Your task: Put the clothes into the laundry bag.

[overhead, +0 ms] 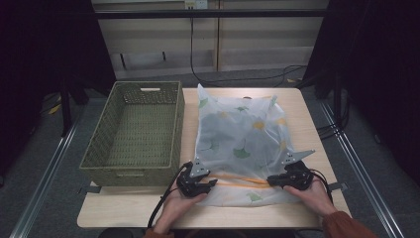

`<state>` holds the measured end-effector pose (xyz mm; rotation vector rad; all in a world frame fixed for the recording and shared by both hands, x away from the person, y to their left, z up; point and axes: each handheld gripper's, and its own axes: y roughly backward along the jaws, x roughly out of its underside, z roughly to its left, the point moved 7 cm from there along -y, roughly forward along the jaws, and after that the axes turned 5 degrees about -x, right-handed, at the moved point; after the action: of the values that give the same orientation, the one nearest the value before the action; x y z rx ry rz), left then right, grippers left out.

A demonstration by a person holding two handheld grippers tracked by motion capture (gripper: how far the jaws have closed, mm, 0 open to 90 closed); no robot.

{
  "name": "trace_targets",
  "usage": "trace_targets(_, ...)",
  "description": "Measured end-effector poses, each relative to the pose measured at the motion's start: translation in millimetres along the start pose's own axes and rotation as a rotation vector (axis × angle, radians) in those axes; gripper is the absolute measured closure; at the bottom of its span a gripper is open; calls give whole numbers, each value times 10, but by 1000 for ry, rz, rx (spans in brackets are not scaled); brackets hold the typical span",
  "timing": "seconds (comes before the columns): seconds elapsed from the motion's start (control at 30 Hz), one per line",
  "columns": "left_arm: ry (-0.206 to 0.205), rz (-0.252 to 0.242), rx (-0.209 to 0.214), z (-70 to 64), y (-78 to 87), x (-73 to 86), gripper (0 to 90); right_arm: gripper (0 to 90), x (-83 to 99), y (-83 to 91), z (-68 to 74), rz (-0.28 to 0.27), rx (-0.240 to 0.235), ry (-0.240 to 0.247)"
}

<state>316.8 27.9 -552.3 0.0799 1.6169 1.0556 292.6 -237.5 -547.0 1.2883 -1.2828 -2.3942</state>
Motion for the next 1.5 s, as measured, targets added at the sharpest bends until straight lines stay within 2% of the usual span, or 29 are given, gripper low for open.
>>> trace_targets(0.07,6,-3,3,0,1,1,565,772,-3,-2,22,-6,4,-24)
trace_targets(0.1,3,-7,0,-1,2,-1,552,761,-11,-3,31,-15,-10,-30)
trace_targets(0.13,-6,-7,7,-6,6,0,521,740,-29,14,43,-37,-38,-39)
trace_targets(0.17,8,-20,18,-26,10,-5,502,716,-49,41,43,-65,-45,-39)
trace_targets(0.2,-12,-34,39,-59,39,-8,496,698,-63,69,37,-83,-37,-43)
trace_targets(0.23,-10,-71,50,-90,59,-27,492,685,-91,126,29,-121,-26,-46)
trace_targets(0.3,20,-109,58,-128,119,-67,450,647,-140,230,25,-193,-23,-53)
trace_targets(0.37,26,-164,60,-134,209,-127,408,618,-179,337,38,-266,-16,-63)
trace_targets(0.47,81,-263,75,-146,412,-218,351,561,-197,470,63,-335,4,-56)
trace_targets(0.6,100,-340,39,-149,627,-260,295,503,-166,625,127,-398,27,-37)
trace_targets(0.63,125,-370,29,-159,687,-262,290,482,-157,657,142,-410,38,-30)
trace_targets(0.7,115,-391,9,-151,766,-237,262,461,-139,717,181,-438,36,-22)
trace_targets(0.73,114,-390,-11,-141,799,-214,249,429,-130,742,196,-443,44,-23)
trace_targets(0.77,115,-398,-12,-142,821,-201,236,402,-124,766,208,-448,54,-24)
trace_targets(0.97,144,-425,-77,-33,1026,-31,176,352,-39,917,241,-485,88,-24)
trace_targets(1.1,205,-476,-125,31,1131,57,154,322,69,959,267,-482,117,-45)
trace_targets(1.17,225,-485,-131,70,1178,106,145,309,102,976,290,-480,131,-45)
trace_targets(1.23,242,-485,-118,85,1205,143,155,316,129,1028,319,-492,128,-57)
trace_targets(1.3,232,-458,-128,99,1211,183,158,316,176,1061,333,-497,135,-73)
trace_targets(1.37,224,-455,-122,96,1210,186,160,315,214,1091,320,-499,153,-81)
trace_targets(1.43,220,-443,-129,94,1197,187,160,310,225,1110,298,-511,148,-95)
trace_targets(1.5,222,-439,-129,97,1184,191,166,309,227,1074,277,-494,147,-95)
